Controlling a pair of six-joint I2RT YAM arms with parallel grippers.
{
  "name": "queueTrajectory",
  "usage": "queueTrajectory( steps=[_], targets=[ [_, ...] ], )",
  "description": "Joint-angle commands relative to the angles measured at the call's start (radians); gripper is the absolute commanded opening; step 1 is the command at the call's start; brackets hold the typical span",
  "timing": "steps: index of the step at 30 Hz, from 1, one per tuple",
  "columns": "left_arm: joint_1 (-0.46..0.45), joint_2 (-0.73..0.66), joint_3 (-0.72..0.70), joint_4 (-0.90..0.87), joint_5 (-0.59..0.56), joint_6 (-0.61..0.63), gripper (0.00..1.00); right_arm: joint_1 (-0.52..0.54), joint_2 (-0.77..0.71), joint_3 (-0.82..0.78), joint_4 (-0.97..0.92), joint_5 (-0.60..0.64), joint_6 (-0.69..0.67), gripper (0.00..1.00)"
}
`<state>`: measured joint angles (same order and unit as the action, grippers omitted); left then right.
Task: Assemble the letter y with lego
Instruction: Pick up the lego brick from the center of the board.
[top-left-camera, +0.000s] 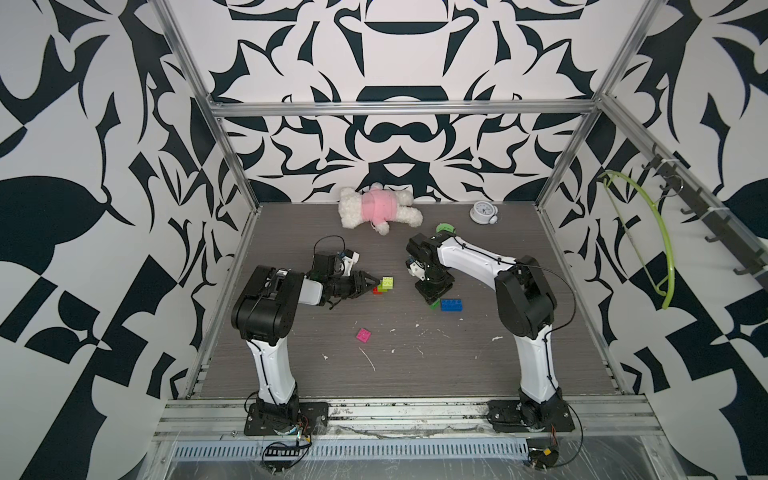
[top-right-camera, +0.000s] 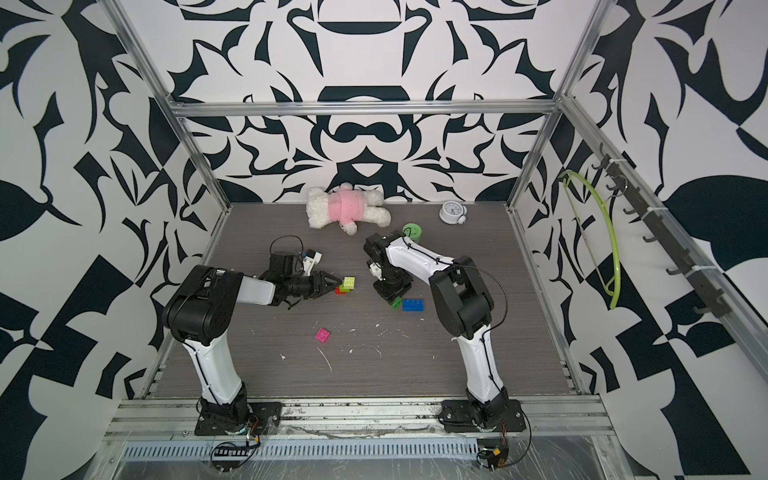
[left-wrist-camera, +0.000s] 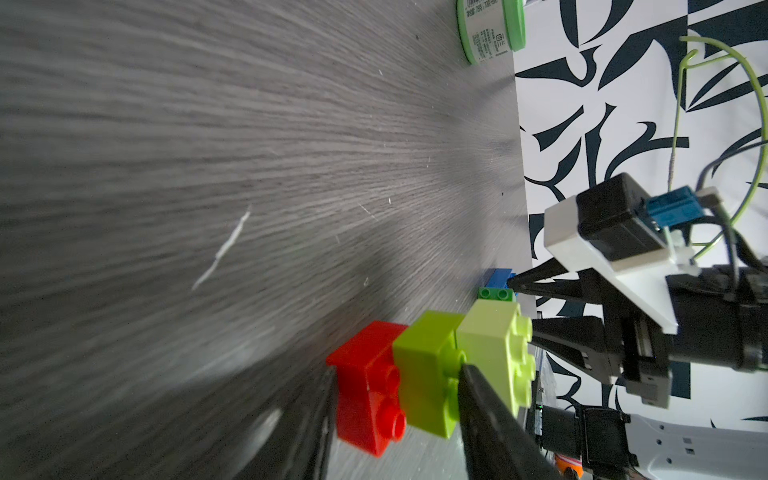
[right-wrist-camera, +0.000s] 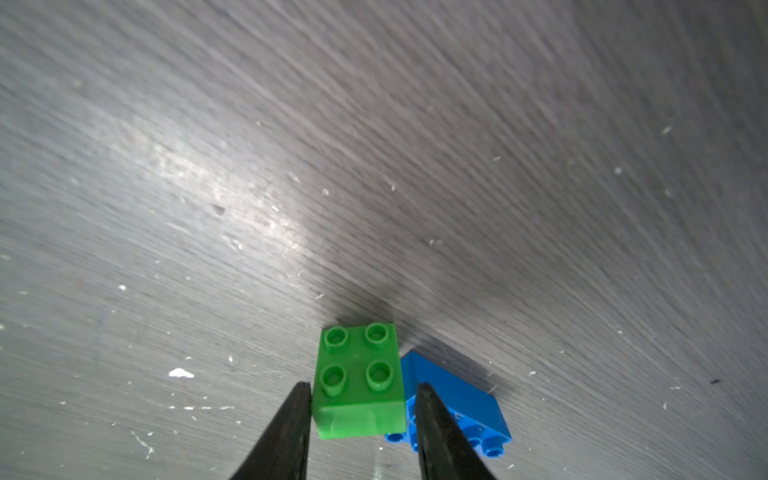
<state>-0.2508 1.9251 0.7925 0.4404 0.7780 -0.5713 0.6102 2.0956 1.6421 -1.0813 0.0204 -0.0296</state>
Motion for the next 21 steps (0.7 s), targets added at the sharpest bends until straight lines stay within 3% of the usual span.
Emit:
queueTrajectory(
  steps=[1, 6, 11, 14, 17, 21],
  targets=[
    [0.001, 0.074, -0.045, -0.239, -0.175, 0.030, 0.51, -0.006, 0.010, 0.004, -0.014, -0.012, -0.001, 0.44],
    [0.001, 0.074, -0.045, -0.239, -0.175, 0.030, 0.51, -0.007, 0.012, 0.001, -0.014, -0.016, -0.003, 0.44],
    [0.001, 0.073, -0.045, -0.239, -0.175, 0.030, 0.51, -0.007, -0.006, 0.008, -0.005, -0.022, -0.001, 0.28],
    [0.002, 0.073, -0.045, -0.240, -0.175, 0.030, 0.51, -0.005, -0.071, -0.007, 0.042, -0.033, 0.017, 0.25],
    [0.001, 0.074, -0.046, -0.238, -0.175, 0.029, 0.51, 0.014, -0.200, -0.114, 0.190, -0.042, 0.089, 0.24],
    [0.001, 0.076, -0.045, -0.237, -0.173, 0.030, 0.51, 0.091, -0.408, -0.372, 0.519, -0.005, 0.190, 0.24]
  ],
)
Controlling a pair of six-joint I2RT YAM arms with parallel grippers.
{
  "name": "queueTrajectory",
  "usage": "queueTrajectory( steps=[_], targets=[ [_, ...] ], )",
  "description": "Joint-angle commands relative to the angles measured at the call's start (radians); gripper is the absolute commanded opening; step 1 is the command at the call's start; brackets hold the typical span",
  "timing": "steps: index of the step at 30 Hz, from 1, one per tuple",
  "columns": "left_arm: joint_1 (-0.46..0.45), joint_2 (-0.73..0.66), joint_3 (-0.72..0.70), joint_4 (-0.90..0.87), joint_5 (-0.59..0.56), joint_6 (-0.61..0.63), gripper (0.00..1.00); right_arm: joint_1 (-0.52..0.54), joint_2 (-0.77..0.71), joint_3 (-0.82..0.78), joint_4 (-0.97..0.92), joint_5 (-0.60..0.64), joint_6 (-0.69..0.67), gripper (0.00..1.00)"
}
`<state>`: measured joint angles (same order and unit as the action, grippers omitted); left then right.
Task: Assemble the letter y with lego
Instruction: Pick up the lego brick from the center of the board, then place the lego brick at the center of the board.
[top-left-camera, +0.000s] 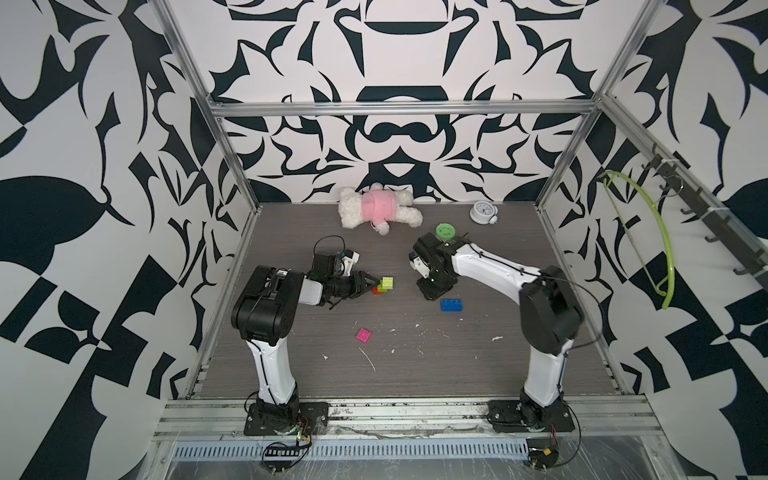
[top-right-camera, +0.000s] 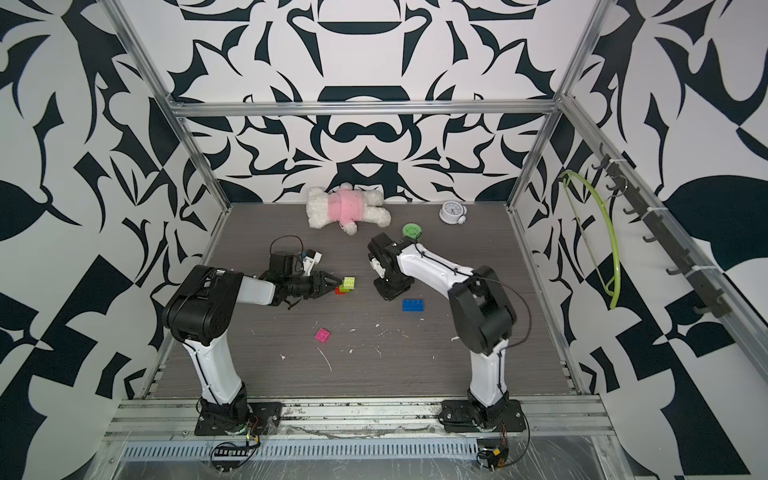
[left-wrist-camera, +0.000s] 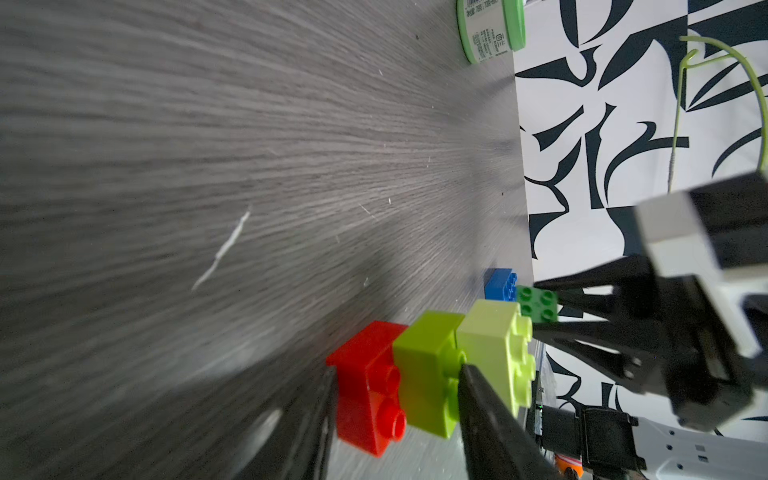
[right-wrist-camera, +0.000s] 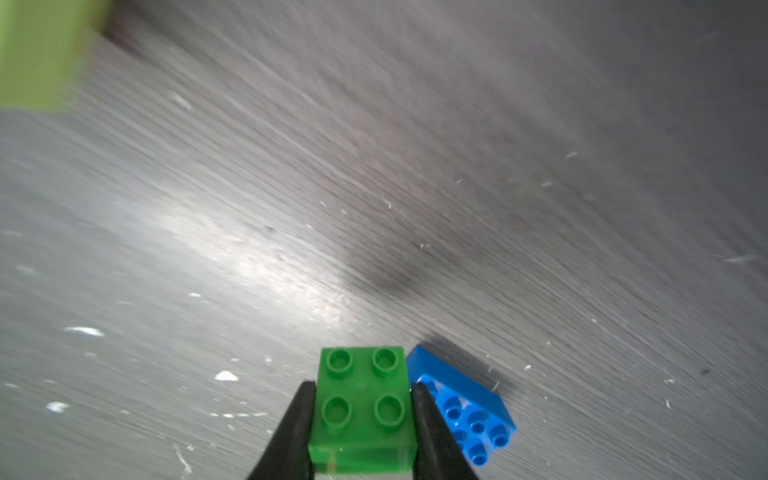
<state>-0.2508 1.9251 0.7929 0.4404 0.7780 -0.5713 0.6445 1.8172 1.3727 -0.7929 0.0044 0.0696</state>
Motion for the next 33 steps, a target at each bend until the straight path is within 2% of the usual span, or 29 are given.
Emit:
queueTrajectory(
  steps=[1, 4, 7, 14, 21, 27, 33],
  targets=[
    [0.002, 0.076, -0.046, -0.236, -0.174, 0.029, 0.51, 0.083, -0.183, -0.175, 0.330, 0.029, 0.114, 0.24],
    [0.002, 0.077, -0.046, -0.236, -0.173, 0.030, 0.51, 0.150, -0.302, -0.370, 0.587, 0.102, 0.154, 0.24],
    [0.002, 0.079, -0.044, -0.232, -0.172, 0.028, 0.51, 0.197, -0.359, -0.509, 0.775, 0.153, 0.187, 0.24],
    [0.001, 0.084, -0.045, -0.228, -0.168, 0.025, 0.51, 0.330, -0.326, -0.707, 1.079, 0.236, 0.115, 0.26],
    [0.002, 0.078, -0.048, -0.227, -0.172, 0.028, 0.51, 0.368, -0.286, -0.803, 1.174, 0.225, 0.104, 0.31],
    [0.001, 0.074, -0.048, -0.231, -0.174, 0.030, 0.51, 0.379, -0.295, -0.881, 1.178, 0.218, 0.136, 0.34],
    [0.001, 0.078, -0.048, -0.232, -0.172, 0.030, 0.51, 0.394, -0.324, -0.902, 1.130, 0.225, 0.159, 0.53]
  ],
)
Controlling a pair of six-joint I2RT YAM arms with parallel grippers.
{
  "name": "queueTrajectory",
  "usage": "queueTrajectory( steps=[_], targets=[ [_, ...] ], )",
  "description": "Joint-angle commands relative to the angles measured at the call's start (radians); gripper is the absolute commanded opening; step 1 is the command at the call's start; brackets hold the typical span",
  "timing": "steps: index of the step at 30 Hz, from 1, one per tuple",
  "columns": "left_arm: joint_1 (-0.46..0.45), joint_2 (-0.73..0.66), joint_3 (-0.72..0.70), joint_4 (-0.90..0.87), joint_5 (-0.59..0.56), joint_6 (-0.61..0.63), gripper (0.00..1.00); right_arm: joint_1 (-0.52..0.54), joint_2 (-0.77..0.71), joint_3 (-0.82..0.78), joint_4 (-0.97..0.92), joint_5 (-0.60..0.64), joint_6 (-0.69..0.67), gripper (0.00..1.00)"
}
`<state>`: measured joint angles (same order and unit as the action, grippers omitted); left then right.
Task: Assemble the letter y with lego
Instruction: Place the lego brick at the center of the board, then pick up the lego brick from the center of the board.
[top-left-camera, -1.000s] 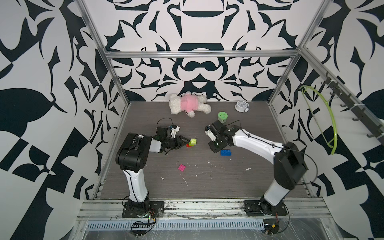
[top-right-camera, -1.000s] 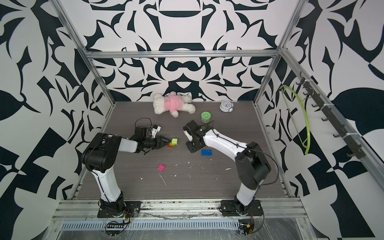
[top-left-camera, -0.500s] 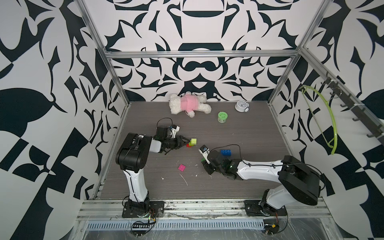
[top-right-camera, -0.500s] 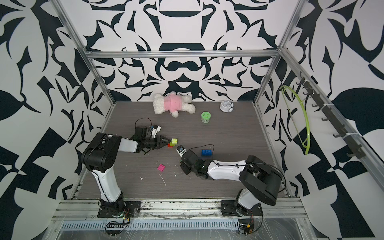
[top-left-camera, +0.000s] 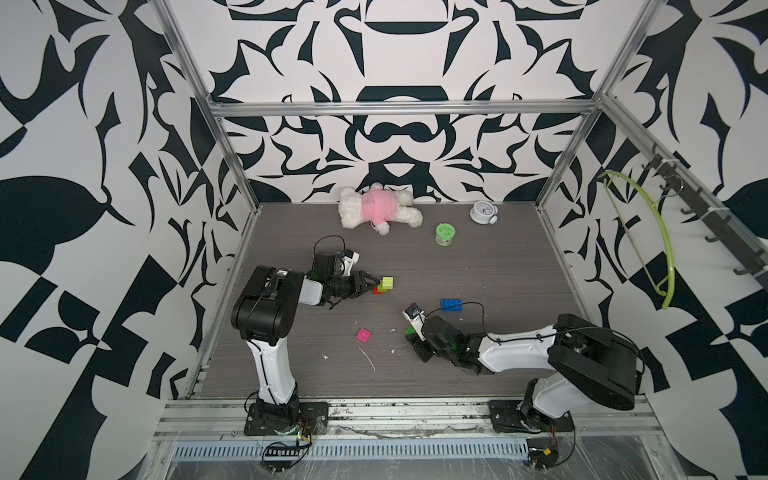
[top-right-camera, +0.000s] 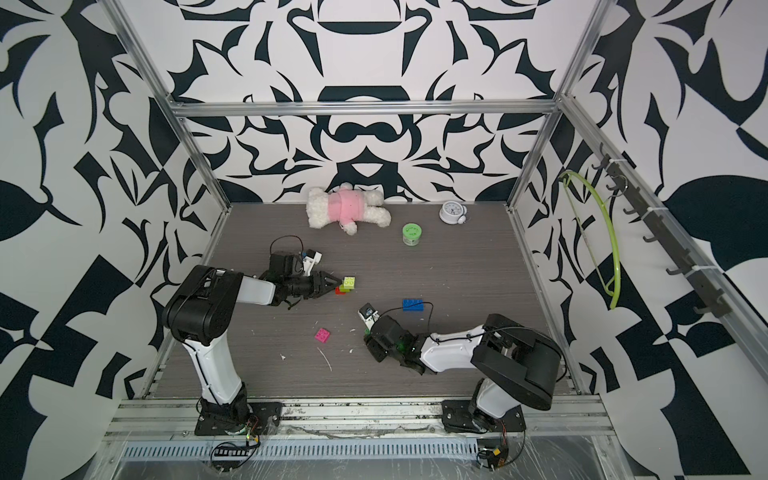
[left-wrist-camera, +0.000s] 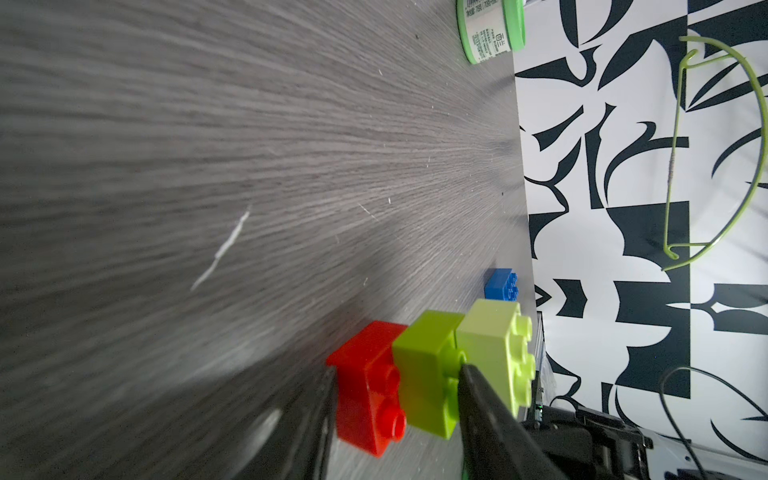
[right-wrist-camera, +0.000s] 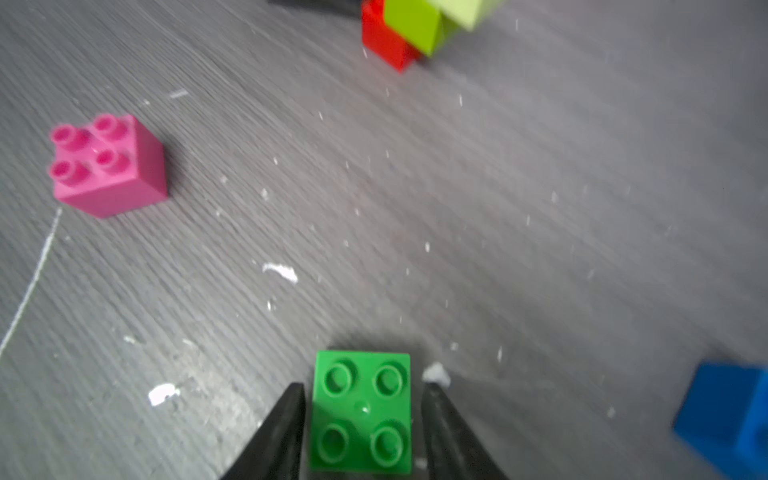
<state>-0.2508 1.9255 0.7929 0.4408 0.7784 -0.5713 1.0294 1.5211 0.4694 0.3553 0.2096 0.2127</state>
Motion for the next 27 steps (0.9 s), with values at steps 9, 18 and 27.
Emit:
queueTrajectory(
  steps=[9, 18, 27],
  targets=[
    [0.001, 0.068, -0.050, -0.232, -0.172, 0.033, 0.51, 0.021, -0.228, 0.178, -0.378, 0.145, -0.044, 0.58],
    [0.001, 0.061, -0.053, -0.234, -0.174, 0.034, 0.51, 0.017, -0.605, 0.195, -0.575, 0.361, 0.048, 0.70],
    [0.001, 0.061, -0.054, -0.235, -0.174, 0.036, 0.51, -0.067, -0.477, 0.477, -1.046, 0.110, 0.114, 0.67]
  ],
)
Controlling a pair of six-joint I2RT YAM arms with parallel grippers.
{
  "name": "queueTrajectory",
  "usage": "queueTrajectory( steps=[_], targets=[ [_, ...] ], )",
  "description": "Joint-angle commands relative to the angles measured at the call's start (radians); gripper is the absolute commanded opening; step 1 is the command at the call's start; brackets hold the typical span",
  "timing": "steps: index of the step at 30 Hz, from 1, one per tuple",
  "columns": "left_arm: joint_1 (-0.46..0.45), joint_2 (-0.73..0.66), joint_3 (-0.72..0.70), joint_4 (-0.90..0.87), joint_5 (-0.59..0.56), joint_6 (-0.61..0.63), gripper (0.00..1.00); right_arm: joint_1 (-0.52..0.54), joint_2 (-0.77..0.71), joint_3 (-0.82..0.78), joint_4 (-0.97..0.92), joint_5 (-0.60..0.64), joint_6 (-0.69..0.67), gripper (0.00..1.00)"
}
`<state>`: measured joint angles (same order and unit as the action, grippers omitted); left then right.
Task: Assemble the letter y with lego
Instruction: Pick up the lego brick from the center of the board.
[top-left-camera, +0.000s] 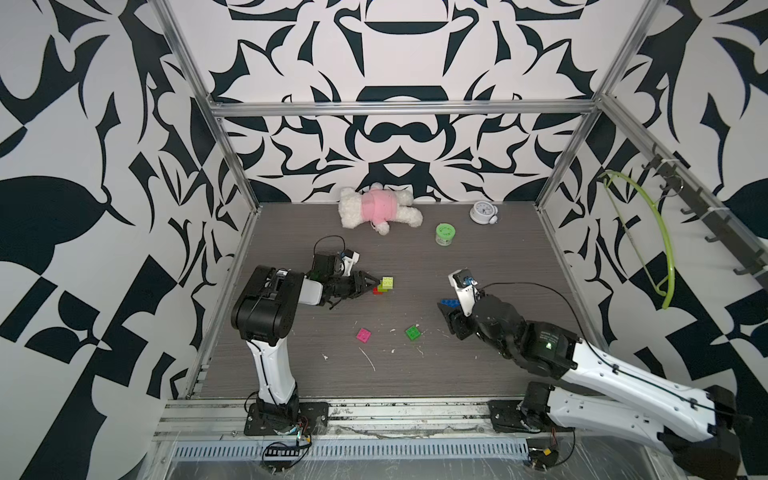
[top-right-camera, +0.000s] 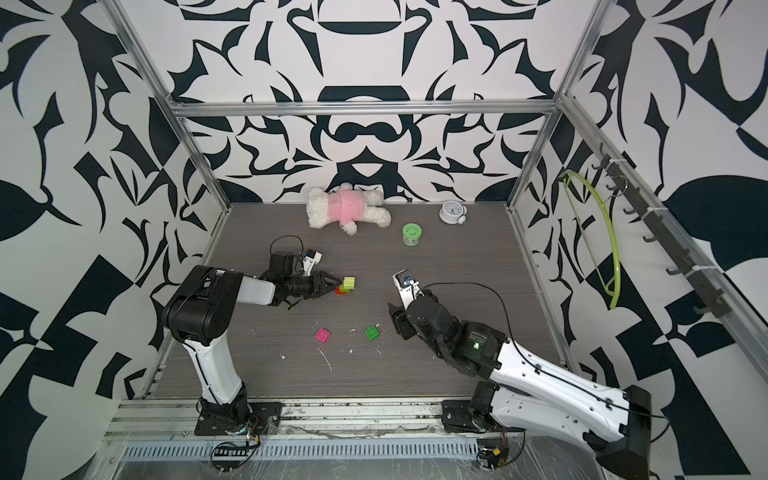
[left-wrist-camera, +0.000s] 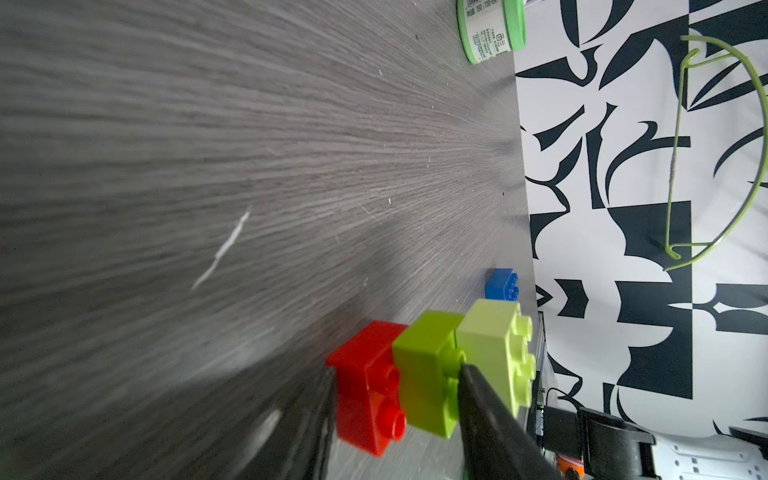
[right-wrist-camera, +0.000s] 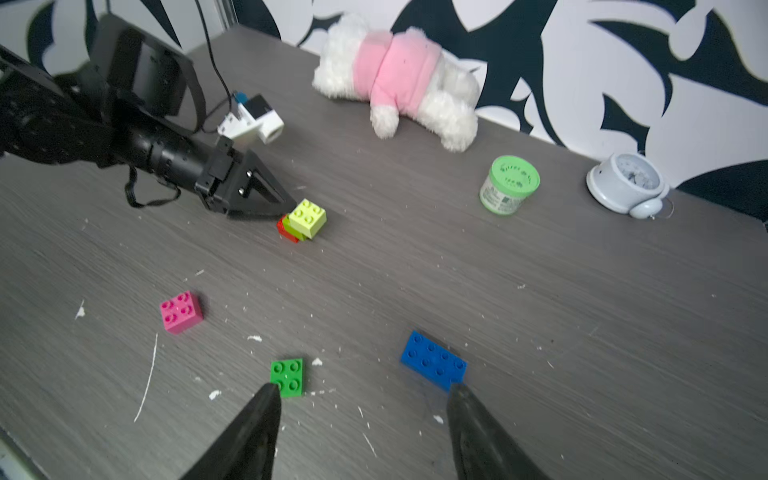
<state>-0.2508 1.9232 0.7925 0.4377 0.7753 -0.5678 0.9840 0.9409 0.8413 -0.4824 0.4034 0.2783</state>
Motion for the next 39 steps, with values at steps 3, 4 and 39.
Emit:
queueTrajectory(
  steps=[3, 4, 39],
  targets=[
    [0.001, 0.060, -0.054, -0.232, -0.172, 0.034, 0.51, -0.050, 0.278, 0.230, -0.339, -0.170, 0.050, 0.67],
    [0.001, 0.060, -0.054, -0.235, -0.172, 0.034, 0.51, -0.057, 0.329, 0.265, -0.368, -0.197, 0.050, 0.67],
    [0.001, 0.068, -0.052, -0.236, -0.171, 0.031, 0.51, -0.082, 0.974, 0.583, -0.462, -0.469, 0.084, 0.50]
  ],
)
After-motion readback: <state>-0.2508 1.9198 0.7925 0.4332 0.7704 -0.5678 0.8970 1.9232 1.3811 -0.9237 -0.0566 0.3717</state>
